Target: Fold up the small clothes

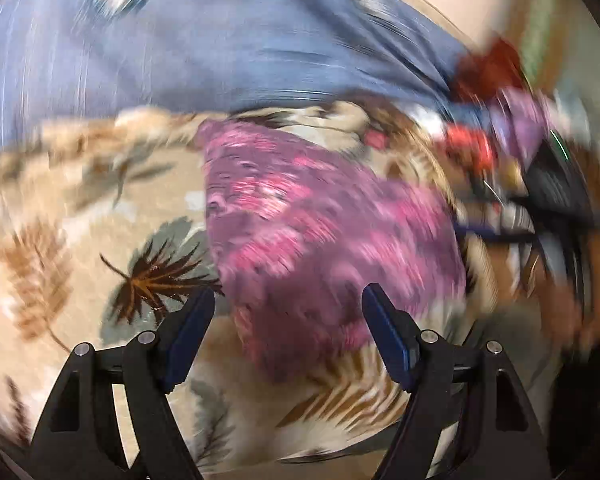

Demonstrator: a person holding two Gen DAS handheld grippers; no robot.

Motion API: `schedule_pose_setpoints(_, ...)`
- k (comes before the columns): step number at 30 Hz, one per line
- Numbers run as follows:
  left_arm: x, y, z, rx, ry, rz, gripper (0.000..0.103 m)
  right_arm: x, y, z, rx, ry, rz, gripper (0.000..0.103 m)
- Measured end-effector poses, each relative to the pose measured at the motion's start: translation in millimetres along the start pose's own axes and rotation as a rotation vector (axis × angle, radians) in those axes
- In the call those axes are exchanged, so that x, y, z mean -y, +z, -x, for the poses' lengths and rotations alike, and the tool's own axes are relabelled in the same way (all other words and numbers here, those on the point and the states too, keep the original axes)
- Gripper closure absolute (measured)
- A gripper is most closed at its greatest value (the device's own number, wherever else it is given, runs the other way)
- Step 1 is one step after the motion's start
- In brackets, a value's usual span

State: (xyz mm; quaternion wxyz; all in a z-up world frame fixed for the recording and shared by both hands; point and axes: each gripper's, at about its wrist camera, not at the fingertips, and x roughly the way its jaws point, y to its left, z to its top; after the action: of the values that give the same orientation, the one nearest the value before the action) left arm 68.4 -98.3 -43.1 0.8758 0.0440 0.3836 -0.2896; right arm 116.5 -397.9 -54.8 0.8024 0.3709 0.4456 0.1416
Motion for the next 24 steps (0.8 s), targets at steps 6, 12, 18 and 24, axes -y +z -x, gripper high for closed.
schedule_pose_setpoints(6, 67, -16, -26, 0.054, 0.165, -0.399, 0.027, 32, 2, -37, -0.014, -0.042, -0.095, 0.072)
schedule_pose_setpoints(12, 51, -9, -44, 0.045, 0.162, -0.423, 0.076, 42, -6, -42, -0.045, -0.078, -0.108, 0.096)
schedule_pose_setpoints(18, 33, -36, -28, -0.056, 0.059, -0.441, 0.088, 22, -17, -60, -0.115, -0.182, -0.023, 0.096)
schedule_pose_setpoints(24, 2, -13, 7, 0.026, -0.176, -0.183, 0.065, 24, -14, -41, -0.067, -0.194, -0.040, 0.063)
